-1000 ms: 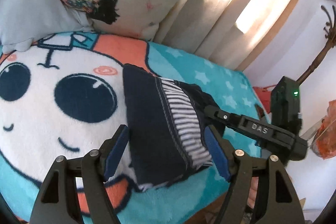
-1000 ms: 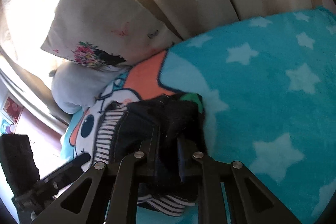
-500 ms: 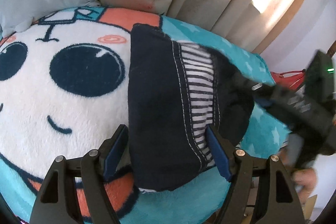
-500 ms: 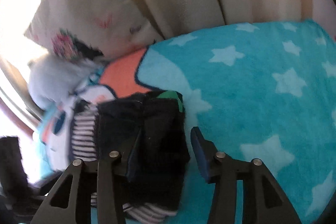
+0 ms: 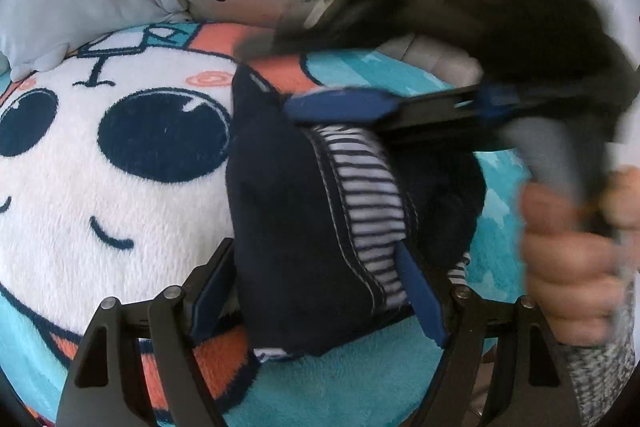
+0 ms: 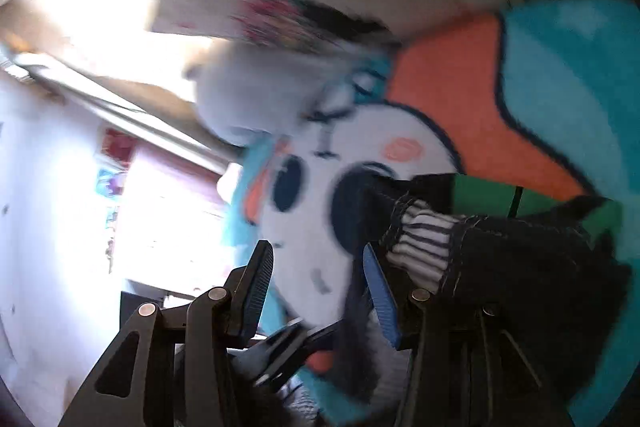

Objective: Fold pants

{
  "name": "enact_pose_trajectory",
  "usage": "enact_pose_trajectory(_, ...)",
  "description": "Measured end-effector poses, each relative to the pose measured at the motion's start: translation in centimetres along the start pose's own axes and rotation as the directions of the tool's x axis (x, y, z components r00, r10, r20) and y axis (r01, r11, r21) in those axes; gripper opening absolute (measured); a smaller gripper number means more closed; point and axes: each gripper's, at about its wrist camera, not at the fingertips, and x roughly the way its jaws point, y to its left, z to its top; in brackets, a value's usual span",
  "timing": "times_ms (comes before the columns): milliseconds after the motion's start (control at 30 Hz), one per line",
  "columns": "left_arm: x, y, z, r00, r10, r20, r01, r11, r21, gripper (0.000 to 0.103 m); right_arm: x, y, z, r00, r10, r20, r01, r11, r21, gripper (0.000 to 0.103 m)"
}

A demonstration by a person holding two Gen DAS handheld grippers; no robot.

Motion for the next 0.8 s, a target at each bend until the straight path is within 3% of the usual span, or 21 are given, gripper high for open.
enact_pose_trajectory(133, -0.3, 0.4, 0.1, 1.000, -0.026, -0.005, 0.025, 1.000, -0.016, 0.078, 0.5, -1.3, 0.6, 0.977, -0.196, 0.086, 0.199, 0.980, -0.022, 0.027)
enact_pose_trajectory(267, -1.7, 1.0, -0.1, 0.998, -0.064, -0.023, 0.063, 0.998, -0.029, 0.078, -1.0, -0.5, 0.2, 0.972, -0.173, 0.160, 0.182, 0.982, -0.042, 0.028)
enact_pose_trajectory(333, -2.8, 1.1, -0.4, 0.997, -0.077, -0.014, 0.077, 0.997, -0.024, 0.078, -3.6, -0.1, -0.4, 0.961, -0.157, 0.227, 0.172, 0.984, -0.047, 0.037)
enact_pose_trajectory(400, -3.8, 1.3, -0.7, 0.997, -0.082, 0.002, 0.082, 0.996, -0.021, 0.078, -6.0, 1.1, -1.0, 0.938, -0.164, 0.305, 0.190, 0.980, -0.059, 0.043)
enact_pose_trajectory(500, -4.7, 1.4, -0.6, 0.997, -0.078, 0.027, 0.079, 0.996, -0.032, 0.078, -8.7, 2.1, -3.7, 0.911, -0.180, 0.372, 0.229, 0.969, -0.092, 0.043)
enact_pose_trajectory(600, -4.8, 1.9, -0.5, 0.997, -0.069, 0.035, 0.071, 0.996, -0.060, 0.078, -8.6, 1.7, -5.3, 0.910, -0.194, 0.367, 0.243, 0.965, -0.092, 0.044)
enact_pose_trajectory(733, -4.8, 2.4, -0.5, 0.999, -0.047, 0.024, 0.049, 0.994, -0.093, 0.078, -6.2, -2.2, -5.9, 0.905, -0.304, 0.298, 0.315, 0.949, 0.012, 0.049)
enact_pose_trajectory(800, -5.1, 2.6, -0.5, 0.999, -0.041, 0.031, 0.044, 0.994, -0.099, 0.078, -6.4, -2.9, -6.3, 0.899, -0.290, 0.329, 0.295, 0.955, 0.035, 0.049)
